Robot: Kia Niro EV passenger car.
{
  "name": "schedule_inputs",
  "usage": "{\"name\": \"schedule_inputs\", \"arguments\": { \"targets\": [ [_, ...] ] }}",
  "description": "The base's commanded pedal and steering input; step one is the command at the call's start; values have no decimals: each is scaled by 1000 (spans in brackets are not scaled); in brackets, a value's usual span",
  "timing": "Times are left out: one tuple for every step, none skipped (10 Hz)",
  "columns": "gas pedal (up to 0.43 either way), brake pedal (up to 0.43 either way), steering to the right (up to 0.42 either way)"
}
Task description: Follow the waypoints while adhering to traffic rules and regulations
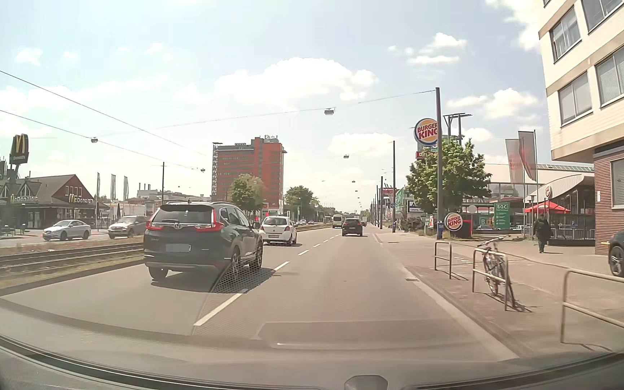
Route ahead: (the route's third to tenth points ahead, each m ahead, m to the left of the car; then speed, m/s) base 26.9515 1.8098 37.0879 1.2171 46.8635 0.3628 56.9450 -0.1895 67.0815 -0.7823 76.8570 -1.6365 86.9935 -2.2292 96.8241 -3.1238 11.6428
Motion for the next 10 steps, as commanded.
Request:
{"name": "schedule_inputs", "arguments": {
  "targets": [
    [67,30,11],
    [67,30,11],
    [67,30,11],
    [67,24,11],
    [67,30,11],
    [67,30,12],
    [67,30,12],
    [67,30,13],
    [79,30,14],
    [79,30,16]
  ]
}}
